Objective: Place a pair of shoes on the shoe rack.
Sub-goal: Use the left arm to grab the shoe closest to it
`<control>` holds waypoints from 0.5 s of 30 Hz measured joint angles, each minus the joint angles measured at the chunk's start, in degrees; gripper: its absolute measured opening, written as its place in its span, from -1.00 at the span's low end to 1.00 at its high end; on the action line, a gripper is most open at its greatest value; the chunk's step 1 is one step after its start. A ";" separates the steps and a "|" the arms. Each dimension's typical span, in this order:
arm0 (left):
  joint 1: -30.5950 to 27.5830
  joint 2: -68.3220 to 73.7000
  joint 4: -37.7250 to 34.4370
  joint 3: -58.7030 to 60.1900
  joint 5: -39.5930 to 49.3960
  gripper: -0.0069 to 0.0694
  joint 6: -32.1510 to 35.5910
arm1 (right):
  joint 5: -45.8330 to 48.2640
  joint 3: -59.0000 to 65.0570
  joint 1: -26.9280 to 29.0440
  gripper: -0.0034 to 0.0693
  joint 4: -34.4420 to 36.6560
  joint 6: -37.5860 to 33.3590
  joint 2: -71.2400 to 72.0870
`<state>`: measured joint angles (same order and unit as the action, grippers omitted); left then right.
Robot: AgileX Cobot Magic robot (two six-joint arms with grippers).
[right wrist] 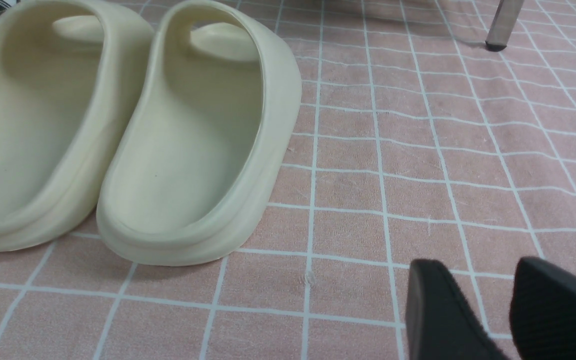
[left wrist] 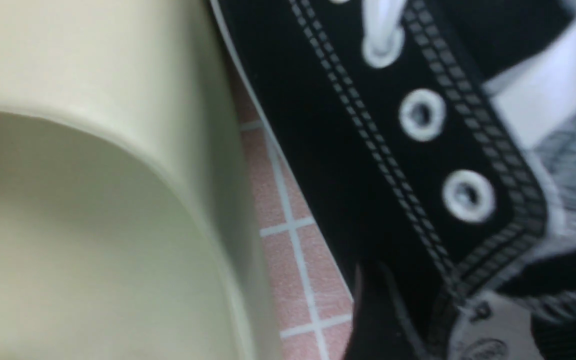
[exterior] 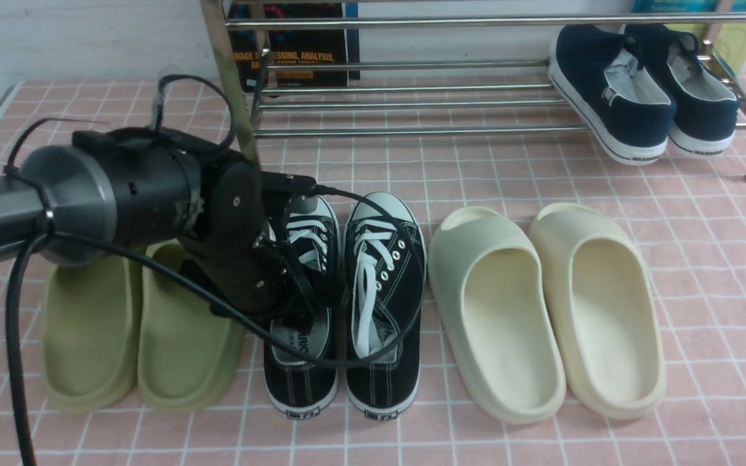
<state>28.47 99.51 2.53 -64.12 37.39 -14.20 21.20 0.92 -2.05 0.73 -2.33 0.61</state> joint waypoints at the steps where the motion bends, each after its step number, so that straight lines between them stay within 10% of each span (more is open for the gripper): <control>1: 0.00 0.67 0.86 0.00 -0.27 0.03 -0.70 | 0.00 0.00 0.00 -0.25 0.00 0.00 0.00; 7: 0.00 1.32 5.98 -0.10 -0.50 -0.70 -6.29 | 0.00 0.00 0.00 -0.25 0.00 0.00 0.00; 15: 0.00 -2.80 10.75 -5.45 5.68 -0.79 -7.85 | 0.00 0.00 0.00 -0.25 0.00 0.00 0.00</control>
<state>28.47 96.72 13.28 -69.57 43.07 -22.05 21.20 0.92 -2.05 0.73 -2.33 0.61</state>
